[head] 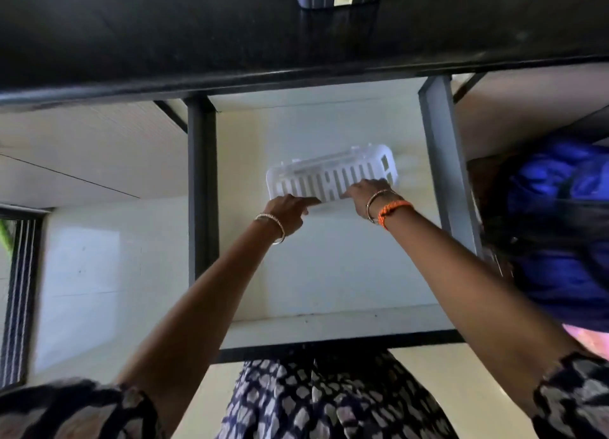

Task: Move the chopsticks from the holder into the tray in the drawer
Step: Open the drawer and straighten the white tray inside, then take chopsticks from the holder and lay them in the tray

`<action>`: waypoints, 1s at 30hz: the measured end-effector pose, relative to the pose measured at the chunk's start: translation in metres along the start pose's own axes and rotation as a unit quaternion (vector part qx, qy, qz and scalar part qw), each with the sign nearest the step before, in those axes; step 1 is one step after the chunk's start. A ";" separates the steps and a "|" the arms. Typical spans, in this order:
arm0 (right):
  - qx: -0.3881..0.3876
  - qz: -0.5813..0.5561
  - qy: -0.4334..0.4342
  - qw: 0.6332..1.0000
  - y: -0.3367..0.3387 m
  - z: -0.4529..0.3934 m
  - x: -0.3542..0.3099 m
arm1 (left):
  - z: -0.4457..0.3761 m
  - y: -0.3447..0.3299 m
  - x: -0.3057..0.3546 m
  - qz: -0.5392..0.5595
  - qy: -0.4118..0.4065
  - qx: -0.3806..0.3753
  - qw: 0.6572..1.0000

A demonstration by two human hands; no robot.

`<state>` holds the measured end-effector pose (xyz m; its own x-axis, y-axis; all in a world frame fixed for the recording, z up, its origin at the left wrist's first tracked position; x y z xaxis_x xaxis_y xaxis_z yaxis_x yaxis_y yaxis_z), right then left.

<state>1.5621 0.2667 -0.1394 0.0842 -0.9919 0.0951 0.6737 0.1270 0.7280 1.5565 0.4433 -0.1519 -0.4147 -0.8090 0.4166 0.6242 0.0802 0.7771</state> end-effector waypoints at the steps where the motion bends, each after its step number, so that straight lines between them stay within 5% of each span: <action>1: -0.014 -0.010 -0.001 1.000 -0.010 0.013 -0.002 | 0.010 -0.010 0.004 0.009 -0.002 -0.017 1.000; 15: -0.131 -0.046 0.053 0.989 -0.049 0.084 -0.015 | 0.078 -0.048 0.040 0.092 0.009 -0.041 0.995; 20: -0.006 -0.221 0.105 0.969 0.049 0.079 0.012 | 0.066 0.047 0.047 0.130 -0.040 0.149 0.979; 23: 0.181 -0.392 0.106 0.896 0.134 0.075 0.039 | 0.049 0.134 0.052 0.156 -0.052 0.306 0.938; 26: 0.326 -0.537 0.060 0.776 0.201 0.063 0.066 | 0.027 0.209 0.057 0.177 -0.028 0.401 0.898; 30: 0.384 -0.651 -0.032 0.654 0.262 0.022 0.097 | -0.008 0.274 0.055 0.150 -0.039 0.443 0.883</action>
<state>1.7303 0.2043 0.0755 -0.2421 -0.2607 -0.9346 -0.4260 -0.8369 0.3438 1.7102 0.4159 0.0802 -0.3856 -0.6339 0.6705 -0.0346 0.7361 0.6760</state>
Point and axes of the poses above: each hand's wrist, its own z-axis away from the middle knuckle, its own y-axis out of the back of the hand, x = y × z, the point moved 2 cm from there along -z, towards the middle knuckle, and after that the axes turned 7 degrees about -y, right-handed, at the moved point
